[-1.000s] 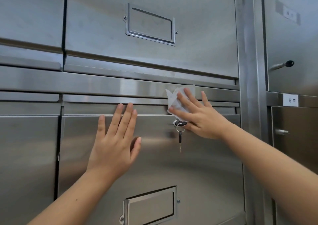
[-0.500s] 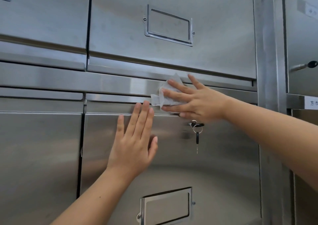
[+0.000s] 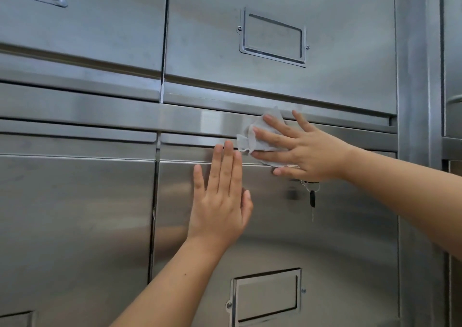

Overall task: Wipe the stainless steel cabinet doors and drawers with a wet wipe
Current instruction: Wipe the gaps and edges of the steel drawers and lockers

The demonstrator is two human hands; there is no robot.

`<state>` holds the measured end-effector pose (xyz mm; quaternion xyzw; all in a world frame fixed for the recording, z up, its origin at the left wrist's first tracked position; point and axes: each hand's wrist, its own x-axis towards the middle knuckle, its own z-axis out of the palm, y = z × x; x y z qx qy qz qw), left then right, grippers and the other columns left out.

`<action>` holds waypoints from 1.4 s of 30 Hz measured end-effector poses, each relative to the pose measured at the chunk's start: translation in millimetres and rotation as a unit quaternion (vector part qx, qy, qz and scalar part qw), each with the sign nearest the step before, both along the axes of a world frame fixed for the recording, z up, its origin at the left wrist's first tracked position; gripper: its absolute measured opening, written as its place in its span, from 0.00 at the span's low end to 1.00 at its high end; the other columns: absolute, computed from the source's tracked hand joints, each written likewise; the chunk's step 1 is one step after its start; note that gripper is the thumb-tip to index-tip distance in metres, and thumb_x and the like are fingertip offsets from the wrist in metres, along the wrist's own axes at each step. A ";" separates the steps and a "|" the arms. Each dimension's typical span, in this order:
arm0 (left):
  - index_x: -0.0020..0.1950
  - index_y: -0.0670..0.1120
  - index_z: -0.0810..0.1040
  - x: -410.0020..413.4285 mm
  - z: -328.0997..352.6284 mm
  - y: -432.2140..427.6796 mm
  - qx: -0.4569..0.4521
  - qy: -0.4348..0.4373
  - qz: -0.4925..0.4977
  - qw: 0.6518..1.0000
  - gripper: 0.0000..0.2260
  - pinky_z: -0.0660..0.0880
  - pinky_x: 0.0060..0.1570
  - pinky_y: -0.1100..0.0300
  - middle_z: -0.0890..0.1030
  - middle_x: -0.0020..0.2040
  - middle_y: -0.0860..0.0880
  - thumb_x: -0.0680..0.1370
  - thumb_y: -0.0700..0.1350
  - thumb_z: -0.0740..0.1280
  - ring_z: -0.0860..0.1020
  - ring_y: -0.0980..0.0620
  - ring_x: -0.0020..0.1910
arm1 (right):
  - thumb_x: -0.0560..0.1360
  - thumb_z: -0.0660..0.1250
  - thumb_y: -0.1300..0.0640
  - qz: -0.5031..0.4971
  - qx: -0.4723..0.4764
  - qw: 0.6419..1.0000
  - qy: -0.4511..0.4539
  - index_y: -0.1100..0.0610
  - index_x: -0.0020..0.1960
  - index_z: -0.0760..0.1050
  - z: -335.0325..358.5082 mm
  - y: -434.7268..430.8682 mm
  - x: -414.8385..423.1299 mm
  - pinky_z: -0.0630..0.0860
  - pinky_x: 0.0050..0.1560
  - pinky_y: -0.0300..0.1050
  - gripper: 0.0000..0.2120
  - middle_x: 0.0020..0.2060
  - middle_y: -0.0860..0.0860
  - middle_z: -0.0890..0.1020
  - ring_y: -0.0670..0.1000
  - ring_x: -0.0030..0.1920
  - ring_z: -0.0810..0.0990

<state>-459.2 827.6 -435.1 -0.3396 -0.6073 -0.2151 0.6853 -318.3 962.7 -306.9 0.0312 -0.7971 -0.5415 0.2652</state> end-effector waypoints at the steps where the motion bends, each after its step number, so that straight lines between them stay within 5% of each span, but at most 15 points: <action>1: 0.73 0.36 0.57 -0.3 -0.1 0.0 0.003 0.000 -0.003 1.000 0.28 0.49 0.70 0.41 0.58 0.73 0.39 0.76 0.49 0.54 0.58 0.41 0.73 | 0.78 0.41 0.41 0.001 -0.006 1.000 0.003 0.43 0.73 0.51 -2.0 -6.9 -4.0 0.38 0.69 0.62 0.24 0.74 0.49 0.46 0.58 0.74 0.43; 6: 0.73 0.36 0.56 2.4 -0.4 -5.7 0.000 -0.008 -0.030 1.000 0.28 0.50 0.69 0.42 0.56 0.73 0.39 0.75 0.48 0.55 0.57 0.42 0.73 | 0.77 0.42 0.39 -0.013 -0.033 0.999 -0.019 0.39 0.70 0.37 -2.0 -40.2 -23.0 0.30 0.67 0.58 0.24 0.67 0.45 0.26 0.56 0.69 0.25; 13: 0.73 0.37 0.59 -18.1 -21.3 -58.0 -0.029 -0.027 -0.015 0.999 0.29 0.49 0.69 0.41 0.59 0.73 0.39 0.73 0.46 0.56 0.58 0.42 0.73 | 0.79 0.41 0.39 -0.114 -0.004 0.993 -0.031 0.42 0.74 0.34 -0.2 -70.4 -25.9 0.34 0.69 0.61 0.28 0.60 0.47 0.20 0.58 0.65 0.22; 23: 0.72 0.36 0.62 -50.3 -20.5 -113.2 -0.023 -0.048 0.025 0.998 0.28 0.53 0.68 0.40 0.62 0.72 0.38 0.74 0.47 0.54 0.60 0.41 0.72 | 0.80 0.45 0.40 0.025 -0.054 0.997 0.038 0.41 0.75 0.44 -14.8 -121.5 -81.9 0.33 0.68 0.61 0.25 0.68 0.45 0.30 0.57 0.71 0.30; 32: 0.71 0.35 0.63 -48.3 -20.5 -112.8 -0.023 -0.056 0.033 0.998 0.27 0.55 0.67 0.40 0.63 0.72 0.38 0.75 0.47 0.54 0.62 0.39 0.71 | 0.77 0.39 0.43 0.036 -0.087 0.994 0.049 0.46 0.74 0.56 -26.0 -91.0 -53.4 0.41 0.70 0.60 0.27 0.73 0.47 0.45 0.56 0.74 0.42; 37: 0.71 0.36 0.64 -47.3 -20.7 -114.2 -0.032 -0.061 0.037 0.997 0.27 0.55 0.68 0.40 0.63 0.72 0.38 0.75 0.48 0.53 0.62 0.40 0.71 | 0.79 0.43 0.41 0.079 -0.085 0.991 0.063 0.43 0.73 0.52 -23.1 -107.9 -74.7 0.40 0.70 0.60 0.23 0.73 0.48 0.43 0.57 0.73 0.39; 42: 0.71 0.36 0.64 -48.4 -20.9 -113.9 -0.032 -0.058 0.043 0.997 0.27 0.57 0.66 0.38 0.63 0.72 0.38 0.75 0.48 0.53 0.61 0.40 0.71 | 0.78 0.47 0.44 0.141 -0.072 0.986 0.059 0.49 0.70 0.68 -18.8 -131.3 -93.5 0.48 0.70 0.65 0.24 0.73 0.49 0.52 0.59 0.74 0.50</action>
